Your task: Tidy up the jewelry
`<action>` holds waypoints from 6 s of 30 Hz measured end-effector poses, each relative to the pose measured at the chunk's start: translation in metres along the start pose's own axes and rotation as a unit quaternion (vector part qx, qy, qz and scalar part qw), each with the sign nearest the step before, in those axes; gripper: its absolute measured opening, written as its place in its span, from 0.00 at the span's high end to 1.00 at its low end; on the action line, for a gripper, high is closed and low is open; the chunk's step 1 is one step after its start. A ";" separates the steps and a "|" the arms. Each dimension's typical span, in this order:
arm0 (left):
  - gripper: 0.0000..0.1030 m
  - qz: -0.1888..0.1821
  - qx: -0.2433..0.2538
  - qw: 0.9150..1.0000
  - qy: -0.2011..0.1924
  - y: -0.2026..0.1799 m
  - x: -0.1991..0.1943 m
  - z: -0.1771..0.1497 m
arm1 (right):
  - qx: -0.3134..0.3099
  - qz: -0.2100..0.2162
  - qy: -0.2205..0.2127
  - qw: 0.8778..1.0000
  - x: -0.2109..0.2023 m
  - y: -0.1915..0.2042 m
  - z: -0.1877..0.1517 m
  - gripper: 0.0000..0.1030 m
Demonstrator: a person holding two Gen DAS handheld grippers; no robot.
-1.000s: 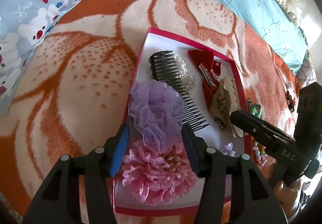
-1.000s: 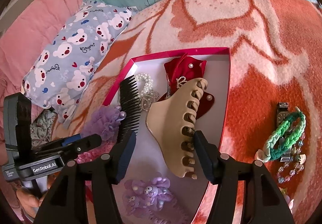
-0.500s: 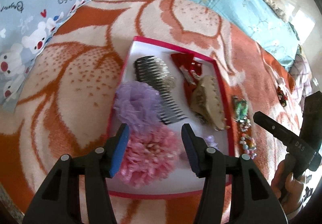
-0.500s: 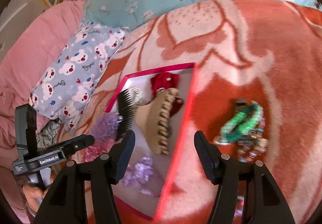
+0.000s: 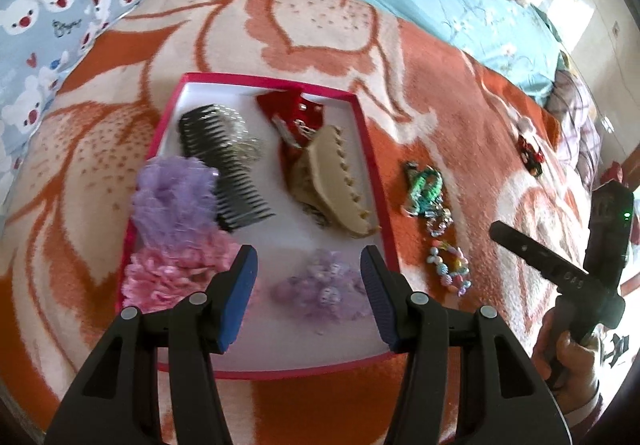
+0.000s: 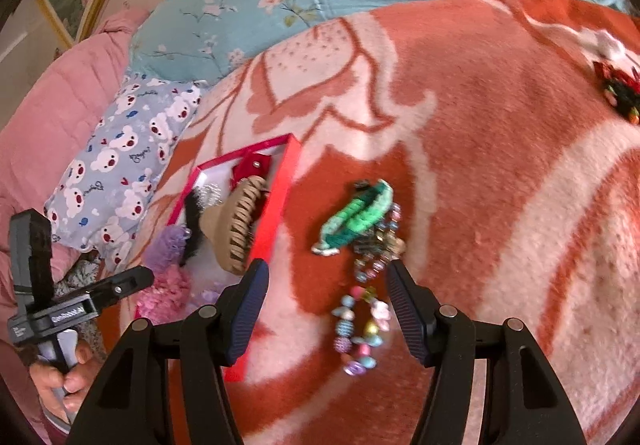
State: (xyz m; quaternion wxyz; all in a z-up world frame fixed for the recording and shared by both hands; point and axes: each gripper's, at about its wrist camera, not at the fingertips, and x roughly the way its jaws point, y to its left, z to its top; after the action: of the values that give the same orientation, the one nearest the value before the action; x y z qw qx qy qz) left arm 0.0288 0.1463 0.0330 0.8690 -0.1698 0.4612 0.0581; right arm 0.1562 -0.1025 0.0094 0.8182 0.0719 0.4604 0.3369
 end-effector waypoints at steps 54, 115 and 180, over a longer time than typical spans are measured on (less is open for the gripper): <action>0.92 -0.052 0.115 0.992 0.021 -0.116 0.064 0.036 | 0.026 -0.006 -0.064 0.998 -0.059 -0.048 0.020 0.95; 0.92 -0.001 -0.041 0.999 0.013 0.076 0.003 -0.042 | -0.106 0.061 0.073 0.990 0.073 0.131 -0.029 0.95; 0.18 0.040 -0.096 0.995 -0.006 0.085 -0.043 -0.072 | -0.097 0.045 0.036 0.994 0.009 0.102 -0.056 0.15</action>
State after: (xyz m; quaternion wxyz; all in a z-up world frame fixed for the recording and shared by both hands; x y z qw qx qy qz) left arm -0.0743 0.2032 0.0103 0.8485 -0.2334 0.4546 0.1378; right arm 0.0652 -0.0303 0.0155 0.7878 0.0004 0.4512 0.4193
